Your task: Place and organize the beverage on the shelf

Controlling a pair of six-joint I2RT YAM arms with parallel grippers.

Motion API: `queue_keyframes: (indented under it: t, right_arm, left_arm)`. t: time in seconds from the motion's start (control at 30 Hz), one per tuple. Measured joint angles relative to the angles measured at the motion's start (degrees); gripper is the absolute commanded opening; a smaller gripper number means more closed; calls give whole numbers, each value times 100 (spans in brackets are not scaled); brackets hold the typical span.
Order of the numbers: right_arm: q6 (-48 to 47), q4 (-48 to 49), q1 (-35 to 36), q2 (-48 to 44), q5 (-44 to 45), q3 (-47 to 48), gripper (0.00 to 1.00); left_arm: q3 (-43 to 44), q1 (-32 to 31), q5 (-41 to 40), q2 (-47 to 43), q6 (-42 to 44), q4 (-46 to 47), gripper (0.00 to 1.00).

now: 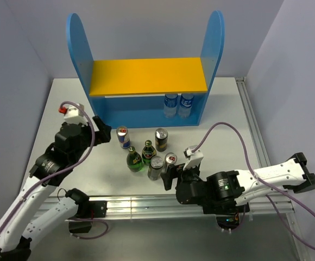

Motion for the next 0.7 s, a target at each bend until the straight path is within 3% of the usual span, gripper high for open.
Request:
queue_keyframes:
  t: [0.17, 0.27, 0.37, 0.47, 0.57, 0.7]
  right_arm:
    - [765, -448, 138, 201, 273, -149, 93]
    - [925, -483, 136, 136, 367, -247, 93]
    - [957, -426, 138, -94, 415, -411, 93]
    - [981, -417, 138, -323, 428, -553, 93]
    - [1060, -437, 138, -422, 435, -610, 93]
    - [1115, -442, 138, -481, 439, -748, 93]
  left_arm:
    - [413, -1453, -1213, 522, -369, -164, 99]
    - [866, -3032, -2627, 1032, -890, -459, 99]
    - [1403, -4776, -3954, 1753, -2197, -1314, 99]
    - [1709, -5963, -4778, 2323, -3803, -2529, 99]
    - [1694, -6684, -5233, 2481, -4964, -3353, 99]
    - [1416, -7018, -5519, 2463, -6043, -3847, 99]
